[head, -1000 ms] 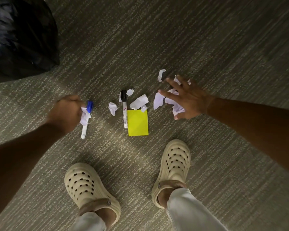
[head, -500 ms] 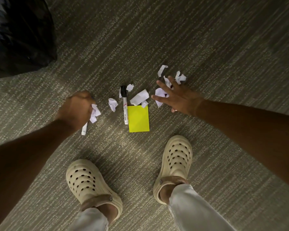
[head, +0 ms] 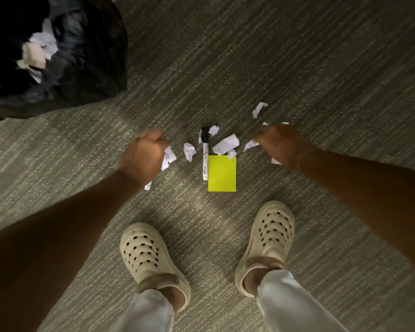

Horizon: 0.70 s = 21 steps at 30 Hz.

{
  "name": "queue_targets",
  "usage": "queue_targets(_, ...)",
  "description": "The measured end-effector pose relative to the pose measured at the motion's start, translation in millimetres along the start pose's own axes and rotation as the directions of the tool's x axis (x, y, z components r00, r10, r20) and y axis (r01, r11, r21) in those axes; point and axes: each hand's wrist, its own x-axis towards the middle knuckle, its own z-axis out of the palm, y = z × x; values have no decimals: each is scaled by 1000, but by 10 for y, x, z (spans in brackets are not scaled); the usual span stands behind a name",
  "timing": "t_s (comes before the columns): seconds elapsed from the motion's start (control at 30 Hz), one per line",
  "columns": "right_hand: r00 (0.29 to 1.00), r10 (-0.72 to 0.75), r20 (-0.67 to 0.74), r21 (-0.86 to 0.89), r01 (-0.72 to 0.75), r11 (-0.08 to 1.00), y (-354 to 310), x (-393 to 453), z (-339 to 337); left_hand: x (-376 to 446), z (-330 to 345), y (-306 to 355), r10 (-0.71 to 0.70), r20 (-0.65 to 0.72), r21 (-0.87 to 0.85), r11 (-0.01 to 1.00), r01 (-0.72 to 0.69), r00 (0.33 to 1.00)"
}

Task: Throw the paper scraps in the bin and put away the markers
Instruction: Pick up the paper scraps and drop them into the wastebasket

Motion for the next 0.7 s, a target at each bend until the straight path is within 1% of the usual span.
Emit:
queue_targets(0.03, 999, 23, -48, 35, -21, 999, -25, -5, -84, -29, -57, 5, 1, -25, 10, 1000, -1, 1000)
queue_targets(0.1, 980, 79, -185, 185, -44, 982, -82, -15, -297, -91, -202, 13, -8, -70, 34, 999, 10, 998)
queue_targets(0.17, 942, 122, -313, 319, -17, 948, -168, -13, -564, -142, -405, 6, -54, -132, 12, 998, 56, 990)
queue_targets(0.23, 915, 125, -384, 350, 19, 937, -267, 37, -848, -180, -664, -31, -102, -235, -37, 995, 96, 967)
queue_targets(0.3, 896, 110, -430, 332, 43, 942, -371, 111, -1129, -206, -966, -102, -111, -363, -65, 993, 94, 925)
queue_targets(0.37, 872, 95, -479, 330, 80, 940, -459, 182, -1401, -231, -1274, -217, -123, -495, -89, 992, 90, 860)
queue_targets(0.43, 856, 84, -510, 340, 111, 934, -533, 244, -1654, -259, -1548, -383, -171, -590, -126, 985, 119, 789)
queue_targets(0.5, 846, 74, -527, 328, 122, 937, -597, 307, -1853, -281, -1755, -586, -256, -610, -200, 966, 166, 750)
queue_targets(0.53, 843, 69, -534, 317, 123, 941, -624, 343, -1934, -282, -1820, -689, -282, -599, -207, 959, 195, 750)
queue_targets(0.6, 831, 64, -553, 313, 136, 940, -681, 411, -2077, -255, -1853, -894, -296, -557, -143, 955, 261, 776)
queue_targets(0.7, 804, 50, -592, 301, 163, 940, -783, 499, -2254, -191, -1761, -1122, -340, -433, -67, 936, 346, 835)
